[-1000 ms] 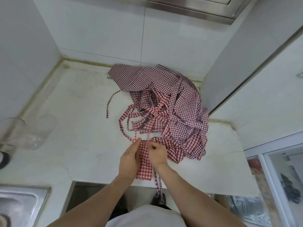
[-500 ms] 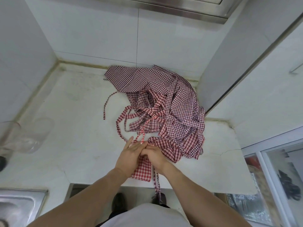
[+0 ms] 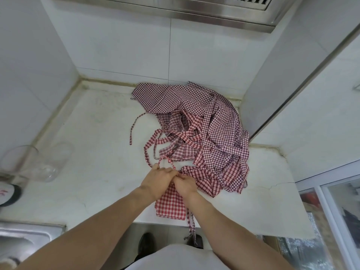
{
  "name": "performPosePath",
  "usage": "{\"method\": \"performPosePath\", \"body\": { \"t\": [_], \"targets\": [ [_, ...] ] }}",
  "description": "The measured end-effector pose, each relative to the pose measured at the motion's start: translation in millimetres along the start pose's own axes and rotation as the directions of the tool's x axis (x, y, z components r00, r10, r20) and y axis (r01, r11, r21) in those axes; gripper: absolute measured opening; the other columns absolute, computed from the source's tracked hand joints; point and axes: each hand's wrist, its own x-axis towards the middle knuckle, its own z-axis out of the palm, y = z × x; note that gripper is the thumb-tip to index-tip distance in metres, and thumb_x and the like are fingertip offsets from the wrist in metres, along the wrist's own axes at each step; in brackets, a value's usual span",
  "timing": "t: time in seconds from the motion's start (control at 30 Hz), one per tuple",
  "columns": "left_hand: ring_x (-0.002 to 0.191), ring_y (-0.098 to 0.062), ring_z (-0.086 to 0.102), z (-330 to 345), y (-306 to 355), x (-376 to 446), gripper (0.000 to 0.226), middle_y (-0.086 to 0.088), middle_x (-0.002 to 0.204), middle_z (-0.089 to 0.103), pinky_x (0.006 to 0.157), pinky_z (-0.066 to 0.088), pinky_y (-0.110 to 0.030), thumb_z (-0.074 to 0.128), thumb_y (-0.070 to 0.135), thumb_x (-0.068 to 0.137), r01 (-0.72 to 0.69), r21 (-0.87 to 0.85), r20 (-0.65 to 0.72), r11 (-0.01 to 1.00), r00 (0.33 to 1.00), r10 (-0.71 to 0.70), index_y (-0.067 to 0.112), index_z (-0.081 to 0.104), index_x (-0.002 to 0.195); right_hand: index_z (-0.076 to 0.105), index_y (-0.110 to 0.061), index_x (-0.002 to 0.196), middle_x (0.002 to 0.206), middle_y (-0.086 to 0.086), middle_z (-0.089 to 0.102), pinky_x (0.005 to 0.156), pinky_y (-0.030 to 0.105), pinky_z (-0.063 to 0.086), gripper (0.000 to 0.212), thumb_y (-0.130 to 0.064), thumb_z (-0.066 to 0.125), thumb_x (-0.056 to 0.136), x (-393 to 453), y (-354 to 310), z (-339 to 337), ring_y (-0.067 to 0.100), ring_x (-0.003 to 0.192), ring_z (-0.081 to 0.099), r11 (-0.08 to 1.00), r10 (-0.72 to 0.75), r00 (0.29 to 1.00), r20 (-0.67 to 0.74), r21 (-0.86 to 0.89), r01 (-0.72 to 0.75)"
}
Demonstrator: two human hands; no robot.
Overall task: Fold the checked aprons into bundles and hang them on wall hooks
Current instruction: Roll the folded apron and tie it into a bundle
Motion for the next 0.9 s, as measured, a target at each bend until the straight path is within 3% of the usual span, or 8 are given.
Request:
{"method": "performPosePath", "body": {
  "t": [0.07,0.13,0.27,0.4,0.5,0.6,0.77,0.9],
  "targets": [
    [0.115,-0.025,0.058,0,3,-2,0.060,-0.005,0.134,0.055,0.108,0.031,-0.033,0.046,0.003,0.096,0.038,-0.026,0.029,0.999,0.999,-0.037,0.020,0.028,0.151,0.073,-0.015,0.088,0.092,0.003,0.075,0.089,0.037,0.057,0.018,-0.027,0.059,0.090,3,-1,2,0.018,0.090,0.069,0.999,0.049,0.999,-0.001,-0.010,-0.049],
    [0.116,-0.030,0.058,2,5,-5,0.059,-0.010,0.136,0.052,0.103,0.043,-0.037,0.045,0.005,0.098,0.165,-0.150,0.060,0.975,0.986,-0.157,0.017,0.024,0.151,0.073,-0.010,0.094,0.095,0.008,0.074,0.088,0.040,0.057,0.023,-0.028,0.058,0.091,6,1,4,0.019,0.088,0.068,0.998,0.066,0.998,-0.024,-0.016,-0.067],
    [0.095,-0.025,0.065,5,-6,-16,0.024,-0.008,0.107,0.067,0.076,0.051,-0.034,0.042,0.028,0.104,0.310,-0.373,0.132,0.874,0.951,-0.281,0.014,0.046,0.122,0.071,-0.011,0.107,0.101,0.004,0.072,0.079,0.031,0.054,0.025,-0.028,0.059,0.094,9,2,2,0.018,0.087,0.066,0.994,0.014,0.998,-0.061,-0.105,-0.020],
    [0.080,-0.023,0.067,11,-10,-30,0.026,-0.005,0.093,0.071,0.068,0.052,-0.032,0.047,0.028,0.099,0.254,-0.361,0.102,0.897,0.967,-0.233,0.017,0.050,0.122,0.071,-0.005,0.099,0.094,0.005,0.071,0.077,0.029,0.051,0.027,-0.028,0.058,0.095,7,0,3,0.022,0.087,0.066,0.967,-0.055,0.994,-0.095,-0.252,0.029],
    [0.083,-0.025,0.068,14,-7,-33,0.032,-0.006,0.098,0.073,0.073,0.053,-0.034,0.048,0.026,0.099,0.239,-0.343,0.083,0.908,0.971,-0.224,0.021,0.053,0.130,0.072,-0.003,0.091,0.093,0.011,0.073,0.077,0.035,0.056,0.028,-0.029,0.060,0.093,8,-1,6,0.024,0.083,0.068,0.962,-0.045,0.994,-0.096,-0.272,0.017],
    [0.087,-0.025,0.068,17,-4,-34,0.029,-0.004,0.101,0.074,0.077,0.053,-0.034,0.050,0.027,0.098,0.246,-0.339,0.076,0.908,0.969,-0.234,0.026,0.060,0.125,0.071,0.001,0.091,0.092,0.014,0.074,0.072,0.036,0.056,0.031,-0.029,0.063,0.091,9,-3,4,0.022,0.072,0.065,0.967,-0.002,0.997,-0.081,-0.254,-0.019],
    [0.091,-0.022,0.068,18,-5,-31,0.028,-0.001,0.104,0.073,0.081,0.054,-0.032,0.057,0.032,0.092,0.246,-0.330,0.103,0.912,0.969,-0.224,0.021,0.063,0.117,0.057,-0.014,0.059,0.060,0.000,0.058,0.053,0.026,0.041,0.032,-0.027,0.067,0.087,4,0,3,0.014,0.057,0.054,0.944,-0.044,0.997,-0.057,-0.328,0.023],
    [0.084,-0.024,0.066,23,0,-34,0.029,-0.004,0.098,0.072,0.076,0.053,-0.034,0.051,0.033,0.097,0.216,-0.266,0.028,0.939,0.976,-0.217,0.017,0.054,0.121,0.069,-0.013,0.068,0.072,0.005,0.071,0.061,0.027,0.050,0.022,-0.022,0.066,0.087,0,1,1,0.014,0.064,0.062,0.945,-0.071,0.997,-0.030,-0.322,0.057]
  ]
}}
